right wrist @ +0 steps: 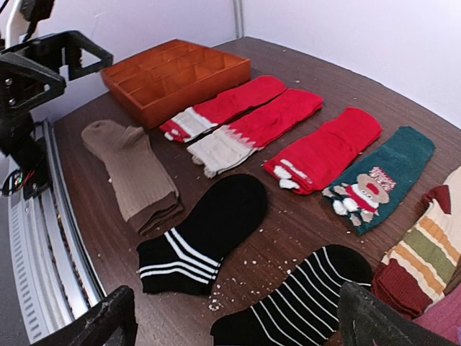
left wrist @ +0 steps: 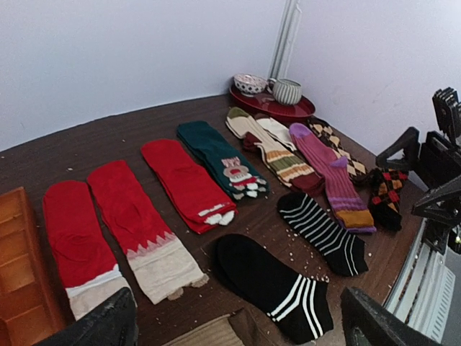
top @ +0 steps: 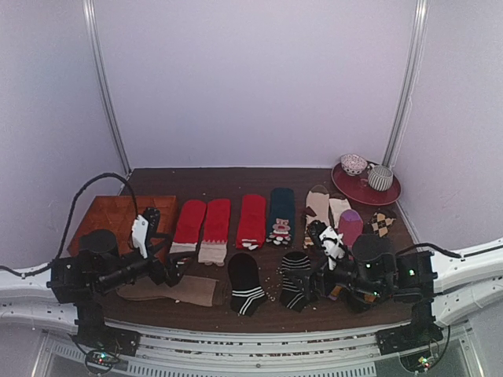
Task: Roll the socks
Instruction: Roll the sock at the center of the board.
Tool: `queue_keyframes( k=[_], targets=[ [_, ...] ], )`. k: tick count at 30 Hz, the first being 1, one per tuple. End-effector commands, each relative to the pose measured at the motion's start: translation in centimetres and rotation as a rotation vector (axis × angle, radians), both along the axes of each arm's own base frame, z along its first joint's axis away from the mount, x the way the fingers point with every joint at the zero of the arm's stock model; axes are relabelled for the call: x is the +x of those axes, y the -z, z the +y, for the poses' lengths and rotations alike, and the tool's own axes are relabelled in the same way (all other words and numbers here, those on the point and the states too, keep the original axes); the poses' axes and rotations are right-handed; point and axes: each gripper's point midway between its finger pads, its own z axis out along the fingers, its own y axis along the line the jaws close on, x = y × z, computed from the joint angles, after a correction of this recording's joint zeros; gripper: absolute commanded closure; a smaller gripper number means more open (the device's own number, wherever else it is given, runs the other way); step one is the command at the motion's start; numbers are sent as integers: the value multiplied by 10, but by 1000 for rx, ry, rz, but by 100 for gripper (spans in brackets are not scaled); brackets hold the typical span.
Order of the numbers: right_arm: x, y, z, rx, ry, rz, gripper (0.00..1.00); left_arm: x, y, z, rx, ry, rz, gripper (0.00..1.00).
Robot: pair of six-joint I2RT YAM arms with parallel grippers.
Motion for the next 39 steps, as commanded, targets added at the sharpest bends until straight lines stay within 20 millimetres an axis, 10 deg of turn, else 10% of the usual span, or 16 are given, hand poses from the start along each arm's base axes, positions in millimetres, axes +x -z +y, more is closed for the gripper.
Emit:
queue_keyframes(
  k=[1, 17, 33, 39],
  targets=[
    [-27, 16, 24, -28, -243, -65, 3, -18, 8, -18, -92, 138, -30, 2],
    [-21, 83, 75, -159, -396, -130, 32, -5, 84, -28, 80, 102, -10, 10],
    [-40, 109, 114, -125, -588, -74, 50, -2, 95, -14, 63, 50, -11, 14],
    [-53, 126, 119, -204, -631, -39, 49, -3, 96, -11, 45, 45, -6, 2]
  ],
)
